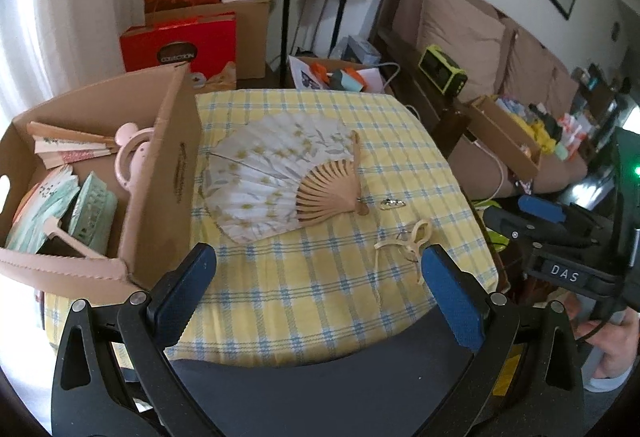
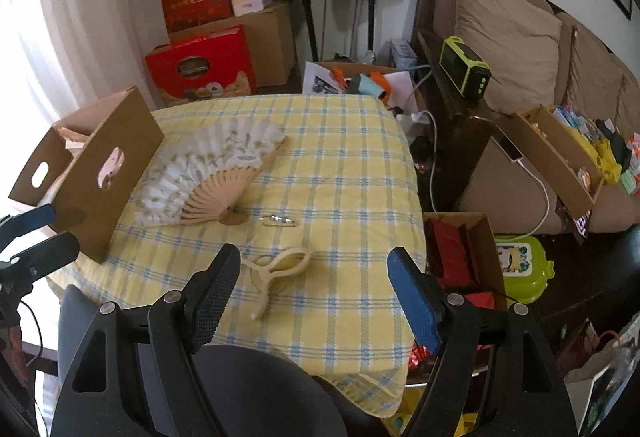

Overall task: Organize objects
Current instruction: 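Grasp the beige plastic clip on the table with the left gripper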

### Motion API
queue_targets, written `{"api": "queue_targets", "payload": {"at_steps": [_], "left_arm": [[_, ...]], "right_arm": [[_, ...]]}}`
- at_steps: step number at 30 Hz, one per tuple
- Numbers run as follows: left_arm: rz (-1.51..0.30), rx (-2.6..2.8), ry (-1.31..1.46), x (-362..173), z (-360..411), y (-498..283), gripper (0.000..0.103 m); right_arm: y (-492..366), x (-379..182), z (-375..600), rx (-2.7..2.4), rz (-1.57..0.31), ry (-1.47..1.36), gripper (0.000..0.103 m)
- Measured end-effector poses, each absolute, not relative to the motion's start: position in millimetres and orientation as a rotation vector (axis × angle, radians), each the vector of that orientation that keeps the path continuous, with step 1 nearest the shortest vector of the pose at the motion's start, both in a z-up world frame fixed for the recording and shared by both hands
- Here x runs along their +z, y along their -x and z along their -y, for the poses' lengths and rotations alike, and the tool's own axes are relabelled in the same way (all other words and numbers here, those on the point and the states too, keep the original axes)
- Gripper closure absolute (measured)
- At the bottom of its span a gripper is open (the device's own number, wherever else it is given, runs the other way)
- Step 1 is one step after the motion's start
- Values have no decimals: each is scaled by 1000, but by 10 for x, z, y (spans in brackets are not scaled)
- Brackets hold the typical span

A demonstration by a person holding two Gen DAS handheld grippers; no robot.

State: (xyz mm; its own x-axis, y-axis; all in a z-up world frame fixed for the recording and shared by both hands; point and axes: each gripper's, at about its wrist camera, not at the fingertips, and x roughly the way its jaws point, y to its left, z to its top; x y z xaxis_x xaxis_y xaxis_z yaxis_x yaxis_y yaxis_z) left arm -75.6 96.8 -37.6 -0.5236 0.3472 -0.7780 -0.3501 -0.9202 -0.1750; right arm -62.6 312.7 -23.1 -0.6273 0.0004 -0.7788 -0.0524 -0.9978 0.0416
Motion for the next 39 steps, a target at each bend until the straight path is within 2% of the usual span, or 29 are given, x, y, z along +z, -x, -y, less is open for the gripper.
{"api": "queue_targets", "payload": {"at_steps": [11,28,29,31,35,37,39], "left_arm": [[-165,2332,1259,-662,-1528,856,0],[-394,2121,1289,-1254,-2330,1037,2],[-398,2118,1292,-1283,-2344,1045,4],[-400,2114,1304,-1323,-2357,1061,19],[-421,2080,1326,-1407,-2419,1063,38],[-430,2060,1331,-1431,-2448,1053,56],[-443,2053,1318,-1428,-2462,1036,64]], "right_arm": [[628,-396,-3297,2725,-86,1325,25],[474,-605,-3765,2621,-206,1340,25],[472,-613,-3780,2617,-209,1340,25],[481,-637,-3802,2612,-224,1345,25],[486,-664,-3820,2610,-237,1360,25],[497,-684,-3818,2610,-233,1368,25],[506,-712,-3807,2611,-234,1379,25]]}}
